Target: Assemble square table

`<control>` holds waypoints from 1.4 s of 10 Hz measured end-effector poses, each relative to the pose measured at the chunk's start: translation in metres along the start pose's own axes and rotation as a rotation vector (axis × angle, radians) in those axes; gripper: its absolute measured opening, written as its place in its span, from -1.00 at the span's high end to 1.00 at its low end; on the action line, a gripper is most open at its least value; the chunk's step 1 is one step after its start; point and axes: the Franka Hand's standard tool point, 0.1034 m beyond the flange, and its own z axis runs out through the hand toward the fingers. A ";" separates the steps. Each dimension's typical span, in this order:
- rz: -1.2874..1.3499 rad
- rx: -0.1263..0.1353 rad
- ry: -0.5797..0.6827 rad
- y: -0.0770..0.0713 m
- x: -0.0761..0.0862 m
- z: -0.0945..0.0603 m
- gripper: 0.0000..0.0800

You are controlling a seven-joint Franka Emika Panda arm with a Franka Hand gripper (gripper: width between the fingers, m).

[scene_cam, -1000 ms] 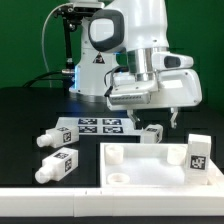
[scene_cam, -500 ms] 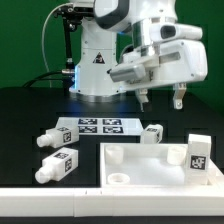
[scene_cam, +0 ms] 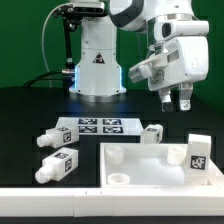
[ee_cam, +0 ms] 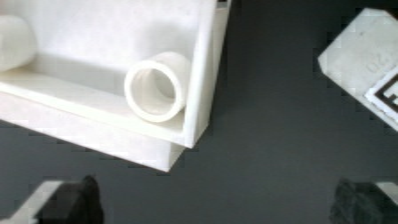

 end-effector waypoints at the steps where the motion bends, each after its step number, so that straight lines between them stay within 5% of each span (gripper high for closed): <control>1: 0.115 0.000 -0.001 0.000 -0.001 0.001 -0.62; 5: 0.643 0.026 -0.032 0.002 -0.006 0.012 -0.62; 6: 0.942 0.078 -0.086 0.004 -0.003 0.013 -0.62; 10: 1.212 0.078 -0.097 0.010 -0.001 0.014 -0.62; 14: 1.729 0.136 -0.201 0.003 -0.029 0.024 -0.62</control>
Offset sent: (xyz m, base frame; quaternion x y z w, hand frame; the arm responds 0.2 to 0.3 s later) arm 0.0134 -0.0102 -0.0051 -0.0127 -0.0295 0.3800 0.9244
